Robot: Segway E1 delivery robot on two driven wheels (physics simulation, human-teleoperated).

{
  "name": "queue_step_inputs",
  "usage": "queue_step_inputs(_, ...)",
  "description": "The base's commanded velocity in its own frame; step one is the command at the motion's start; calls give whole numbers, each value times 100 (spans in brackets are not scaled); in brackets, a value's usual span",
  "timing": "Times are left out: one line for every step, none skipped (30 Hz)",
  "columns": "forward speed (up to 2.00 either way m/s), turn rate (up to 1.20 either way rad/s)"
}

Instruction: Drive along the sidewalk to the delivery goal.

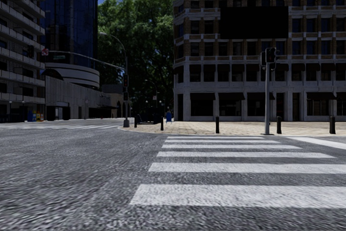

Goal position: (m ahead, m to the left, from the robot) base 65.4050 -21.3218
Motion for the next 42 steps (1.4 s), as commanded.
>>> queue_step_inputs(200,-41)
queue_step_inputs(200,-41)
queue_step_inputs(200,-41)
queue_step_inputs(200,-41)
queue_step_inputs(200,-42)
queue_step_inputs(200,-42)
queue_step_inputs(200,-42)
queue_step_inputs(200,-24)
queue_step_inputs(200,-13)
queue_step_inputs(200,0)
queue_step_inputs(200,0)
queue_step_inputs(200,0)
queue_step_inputs(200,0)
queue_step_inputs(200,0)
queue_step_inputs(200,0)
queue_step_inputs(200,0)
queue_step_inputs(200,0)
queue_step_inputs(200,0)
queue_step_inputs(200,0)
queue_step_inputs(200,0)
queue_step_inputs(200,0)
queue_step_inputs(200,0)
queue_step_inputs(200,0)
queue_step_inputs(200,0)
queue_step_inputs(200,0)
queue_step_inputs(200,0)
queue_step_inputs(200,0)
queue_step_inputs(200,0)
queue_step_inputs(200,0)
queue_step_inputs(200,0)
queue_step_inputs(200,0)
queue_step_inputs(200,0)
queue_step_inputs(200,2)
queue_step_inputs(200,2)
queue_step_inputs(200,8)
queue_step_inputs(200,10)
queue_step_inputs(200,11)
queue_step_inputs(200,11)
queue_step_inputs(200,13)
queue_step_inputs(200,14)
queue_step_inputs(200,14)
queue_step_inputs(200,14)
